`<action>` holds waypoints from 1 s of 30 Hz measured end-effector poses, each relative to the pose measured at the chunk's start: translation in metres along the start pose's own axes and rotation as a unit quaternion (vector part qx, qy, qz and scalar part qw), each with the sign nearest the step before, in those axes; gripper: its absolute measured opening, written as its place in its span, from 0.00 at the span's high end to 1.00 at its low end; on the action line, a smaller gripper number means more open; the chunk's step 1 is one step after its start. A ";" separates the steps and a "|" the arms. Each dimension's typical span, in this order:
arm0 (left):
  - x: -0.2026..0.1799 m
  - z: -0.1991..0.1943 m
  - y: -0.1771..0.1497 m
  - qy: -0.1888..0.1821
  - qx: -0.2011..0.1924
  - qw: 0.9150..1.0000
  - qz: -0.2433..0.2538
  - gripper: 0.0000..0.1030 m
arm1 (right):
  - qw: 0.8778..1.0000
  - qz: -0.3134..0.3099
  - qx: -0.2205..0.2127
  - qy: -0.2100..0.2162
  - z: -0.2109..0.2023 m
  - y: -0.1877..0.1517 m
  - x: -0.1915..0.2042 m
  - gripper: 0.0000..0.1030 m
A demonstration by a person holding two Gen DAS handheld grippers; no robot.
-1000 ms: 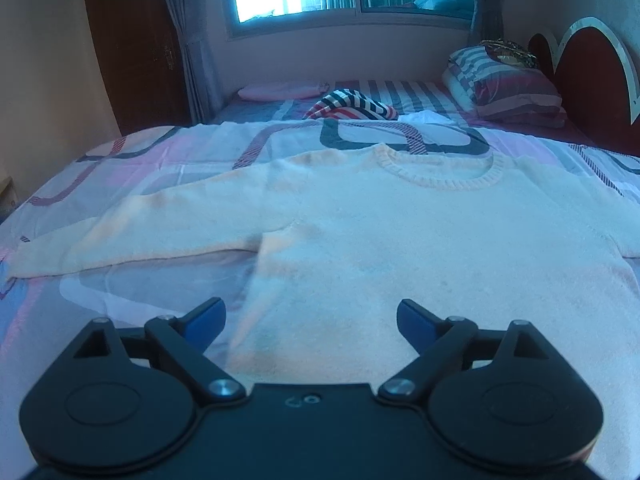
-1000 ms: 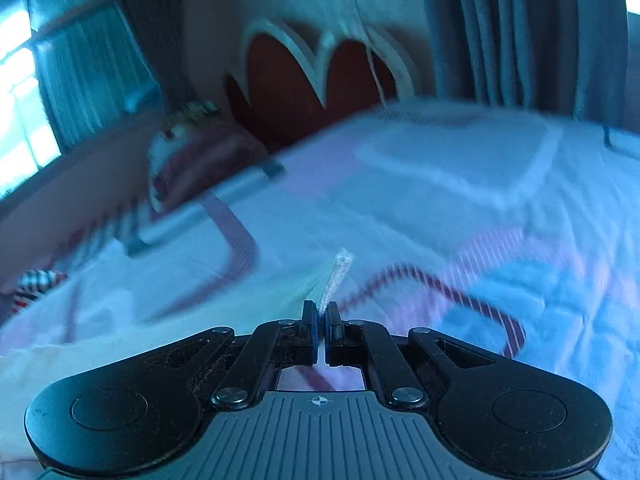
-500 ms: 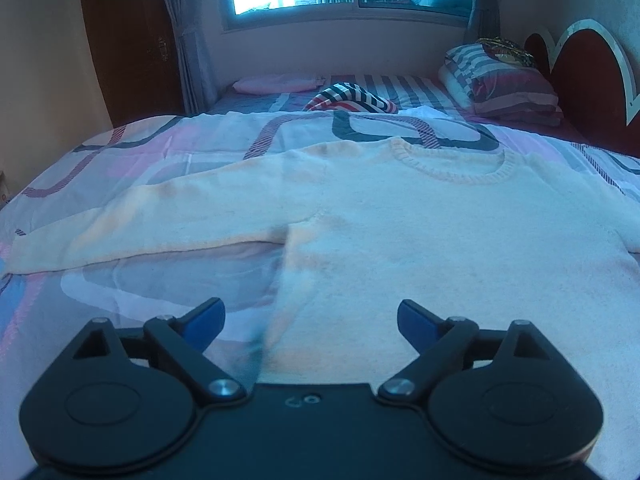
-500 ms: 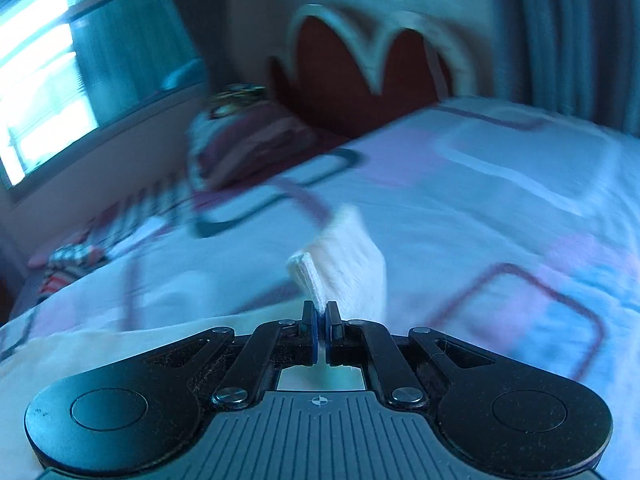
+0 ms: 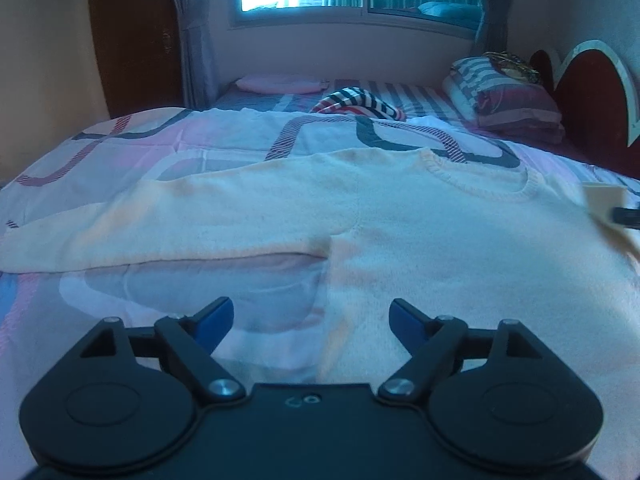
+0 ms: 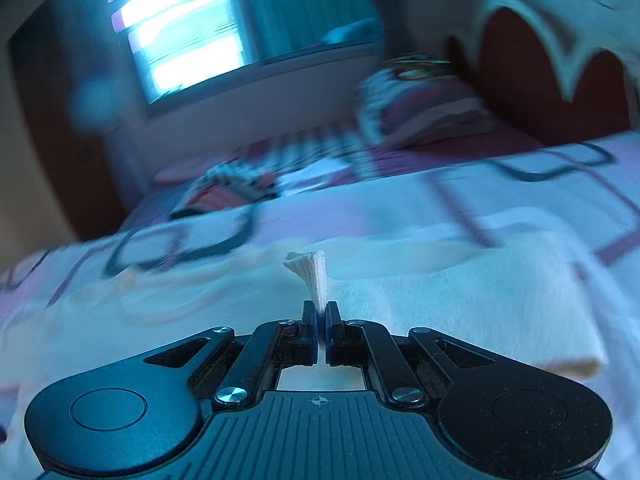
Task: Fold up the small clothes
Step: 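Carry the held cuff across the sweater body with the right gripper, then release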
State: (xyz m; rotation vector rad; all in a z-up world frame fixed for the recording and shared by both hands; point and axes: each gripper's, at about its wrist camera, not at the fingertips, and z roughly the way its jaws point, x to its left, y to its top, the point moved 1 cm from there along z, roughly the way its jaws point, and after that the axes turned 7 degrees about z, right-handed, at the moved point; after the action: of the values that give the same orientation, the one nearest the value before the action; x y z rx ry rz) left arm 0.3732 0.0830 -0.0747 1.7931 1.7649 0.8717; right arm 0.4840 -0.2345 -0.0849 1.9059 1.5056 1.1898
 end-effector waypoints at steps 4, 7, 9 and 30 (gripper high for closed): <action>0.012 0.002 -0.002 -0.005 -0.001 1.000 -0.001 0.18 | 0.998 -0.049 0.017 0.028 0.019 -0.024 0.058 0.98; 0.025 0.003 -0.005 -0.005 0.003 1.000 -0.008 0.18 | 0.995 -0.077 0.028 0.051 0.028 -0.045 0.096 0.98; 0.033 0.005 -0.006 -0.005 0.006 1.000 -0.011 0.18 | 0.993 -0.093 0.035 0.063 0.034 -0.055 0.115 0.98; -0.080 0.077 0.064 -0.228 0.021 0.970 -0.080 0.47 | 0.988 0.103 -0.086 -0.080 -0.037 -0.033 -0.022 0.55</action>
State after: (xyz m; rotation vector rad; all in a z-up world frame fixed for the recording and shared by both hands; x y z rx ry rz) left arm 0.4758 0.0072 -0.0902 1.6801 1.6018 0.3220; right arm 0.4336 -0.2504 -0.0980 2.0218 1.1079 1.1795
